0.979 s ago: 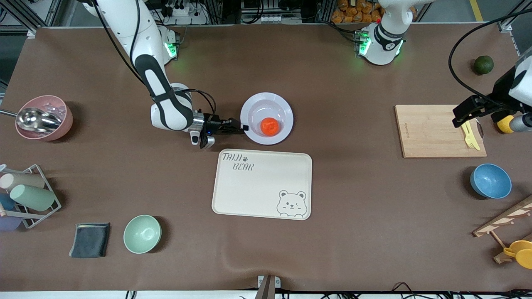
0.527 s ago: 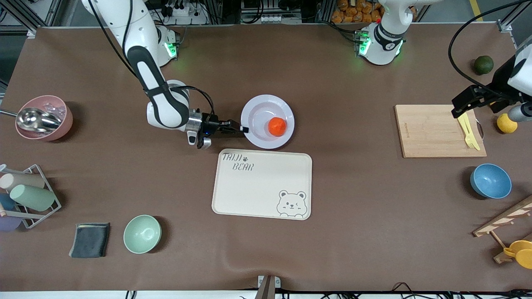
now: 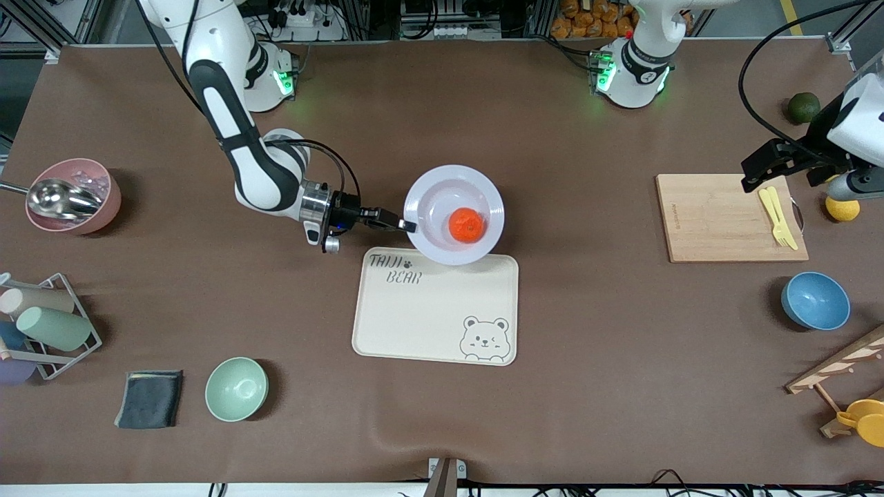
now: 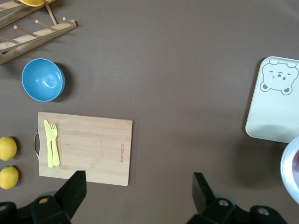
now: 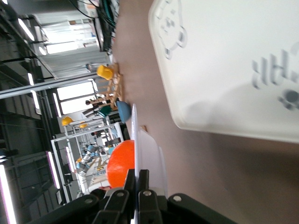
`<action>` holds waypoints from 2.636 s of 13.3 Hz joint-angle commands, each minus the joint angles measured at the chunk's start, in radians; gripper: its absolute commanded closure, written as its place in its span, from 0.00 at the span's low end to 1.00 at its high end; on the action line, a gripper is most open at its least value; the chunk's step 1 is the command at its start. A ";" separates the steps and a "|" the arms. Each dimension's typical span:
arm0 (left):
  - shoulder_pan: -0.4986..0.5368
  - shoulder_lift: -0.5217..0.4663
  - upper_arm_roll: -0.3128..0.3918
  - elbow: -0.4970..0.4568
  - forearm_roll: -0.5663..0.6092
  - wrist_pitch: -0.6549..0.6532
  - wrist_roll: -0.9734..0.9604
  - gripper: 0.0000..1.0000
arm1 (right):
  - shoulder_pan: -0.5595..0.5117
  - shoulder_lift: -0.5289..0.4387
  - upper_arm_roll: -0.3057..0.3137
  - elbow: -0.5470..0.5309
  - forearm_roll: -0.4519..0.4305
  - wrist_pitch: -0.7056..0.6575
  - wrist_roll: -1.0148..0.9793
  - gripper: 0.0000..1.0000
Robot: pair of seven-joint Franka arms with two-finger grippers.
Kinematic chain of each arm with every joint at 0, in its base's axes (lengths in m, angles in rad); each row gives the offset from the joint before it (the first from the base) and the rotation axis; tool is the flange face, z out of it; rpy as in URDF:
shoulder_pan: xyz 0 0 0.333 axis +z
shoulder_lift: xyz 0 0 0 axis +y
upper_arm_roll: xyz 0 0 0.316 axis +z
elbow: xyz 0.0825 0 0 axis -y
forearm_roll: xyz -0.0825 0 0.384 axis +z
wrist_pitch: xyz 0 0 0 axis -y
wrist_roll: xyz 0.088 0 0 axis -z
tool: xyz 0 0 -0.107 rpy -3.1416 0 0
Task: Place orange and plate with both arms
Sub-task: 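Slide the plate with the right gripper onto the bear tray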
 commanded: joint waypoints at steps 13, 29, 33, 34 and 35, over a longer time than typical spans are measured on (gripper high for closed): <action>0.001 -0.002 0.013 -0.009 -0.021 -0.008 0.021 0.00 | -0.110 0.426 0.004 0.462 0.013 -0.026 -0.158 1.00; 0.000 -0.002 0.012 -0.011 -0.022 -0.019 0.021 0.00 | -0.164 0.454 0.004 0.472 -0.104 -0.038 -0.097 0.13; 0.000 -0.002 0.012 -0.009 -0.022 -0.019 0.021 0.00 | -0.164 0.440 0.003 0.476 -0.157 -0.035 -0.019 0.02; 0.001 -0.002 0.012 -0.008 -0.022 -0.019 0.023 0.00 | -0.164 0.436 0.003 0.481 -0.195 -0.035 0.027 0.02; 0.001 -0.002 0.012 -0.007 -0.022 -0.019 0.021 0.00 | -0.165 0.431 0.003 0.492 -0.231 -0.036 0.088 0.02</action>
